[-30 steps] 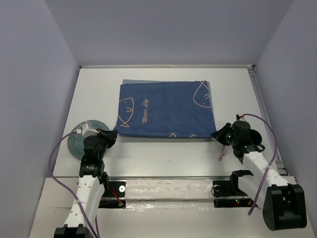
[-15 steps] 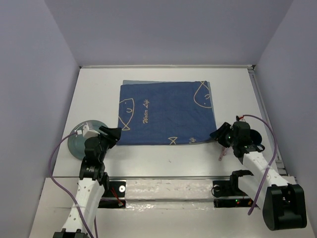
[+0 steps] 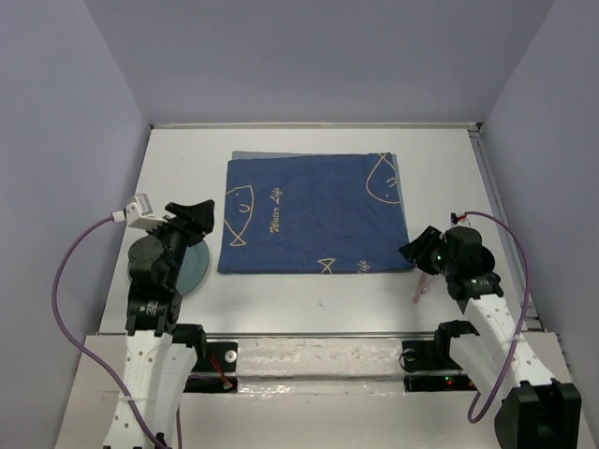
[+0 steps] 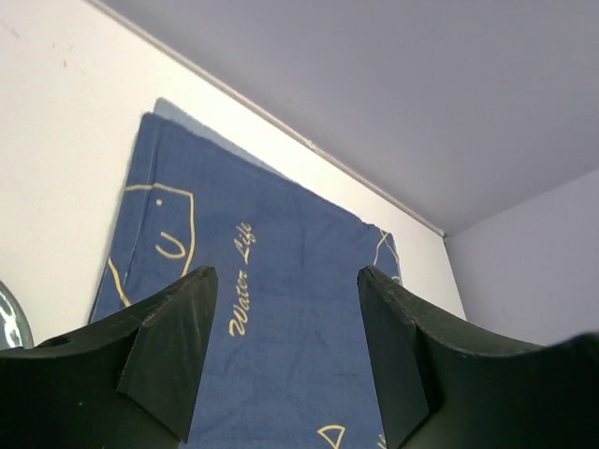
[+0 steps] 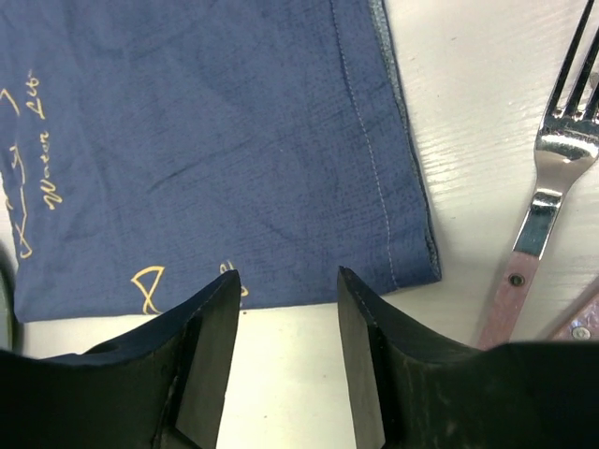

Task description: Set the dinner table for one person

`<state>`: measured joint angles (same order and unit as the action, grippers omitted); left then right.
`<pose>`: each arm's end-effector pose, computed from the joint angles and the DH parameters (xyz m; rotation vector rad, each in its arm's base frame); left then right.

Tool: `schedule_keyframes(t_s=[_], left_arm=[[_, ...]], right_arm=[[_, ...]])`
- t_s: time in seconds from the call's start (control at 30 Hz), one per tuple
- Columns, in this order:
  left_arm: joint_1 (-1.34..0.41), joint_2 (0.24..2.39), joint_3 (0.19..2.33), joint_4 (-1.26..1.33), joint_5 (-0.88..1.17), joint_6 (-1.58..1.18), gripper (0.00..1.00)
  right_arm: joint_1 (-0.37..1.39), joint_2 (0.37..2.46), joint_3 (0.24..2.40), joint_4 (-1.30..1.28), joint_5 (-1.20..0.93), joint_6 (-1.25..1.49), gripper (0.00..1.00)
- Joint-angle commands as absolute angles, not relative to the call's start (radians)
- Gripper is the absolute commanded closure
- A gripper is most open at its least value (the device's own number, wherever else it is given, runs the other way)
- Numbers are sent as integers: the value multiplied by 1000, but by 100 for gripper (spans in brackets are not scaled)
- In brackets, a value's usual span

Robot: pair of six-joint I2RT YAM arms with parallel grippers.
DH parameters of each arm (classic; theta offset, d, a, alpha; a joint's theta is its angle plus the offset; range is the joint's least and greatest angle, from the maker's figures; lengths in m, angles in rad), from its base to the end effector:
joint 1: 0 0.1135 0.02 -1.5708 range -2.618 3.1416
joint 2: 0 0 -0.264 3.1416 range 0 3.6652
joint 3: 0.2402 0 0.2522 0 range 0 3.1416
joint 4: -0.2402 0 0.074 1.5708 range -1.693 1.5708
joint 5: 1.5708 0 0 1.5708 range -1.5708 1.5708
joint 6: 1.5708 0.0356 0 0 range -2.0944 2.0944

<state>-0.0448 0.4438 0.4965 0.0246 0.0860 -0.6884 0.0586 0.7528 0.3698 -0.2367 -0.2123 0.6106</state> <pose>0.1319 -0.0090 0.3081 -0.4156 1.4712 -0.6528 0.1648 0.0172 0.1949 0.4916 2.1861 0.6035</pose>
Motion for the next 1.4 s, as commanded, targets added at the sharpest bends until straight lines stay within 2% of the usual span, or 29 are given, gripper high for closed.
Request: schedule_keyframes(t_s=[0.0,0.17,0.27,0.37,0.43,0.57,0.67,0.83,0.9,1.0,1.1,1.23,1.37], left_arm=[[-49,497,612,26,123,-563,28],[-48,534,699,-17,173,-434,25],[-49,526,724,-29,218,-382,23],[-49,520,739,-34,232,-359,22],[-49,517,747,-34,235,-336,22],[-49,497,742,-8,233,-337,21],[-49,489,723,23,213,-336,19],[-49,495,732,69,190,-348,15],[-49,494,745,100,172,-365,9],[-49,503,779,120,146,-373,2],[-49,506,772,126,80,-359,1],[-44,499,738,106,58,-351,1],[-49,494,733,104,63,-348,1]], right_arm=[[60,699,433,-308,-238,589,50],[69,797,420,-203,-230,584,69],[80,943,393,-80,-250,594,75],[112,1000,387,-29,-253,604,90],[149,1025,396,26,-256,610,92],[400,1078,498,49,-126,646,96],[497,1149,549,103,-104,690,100],[715,1362,756,299,-141,736,100],[770,1529,896,369,-185,767,100],[859,1734,1024,483,-235,837,92],[926,1915,1207,497,-229,865,75],[979,2096,1412,479,-265,891,65],[1002,2227,1561,448,-270,928,63]])
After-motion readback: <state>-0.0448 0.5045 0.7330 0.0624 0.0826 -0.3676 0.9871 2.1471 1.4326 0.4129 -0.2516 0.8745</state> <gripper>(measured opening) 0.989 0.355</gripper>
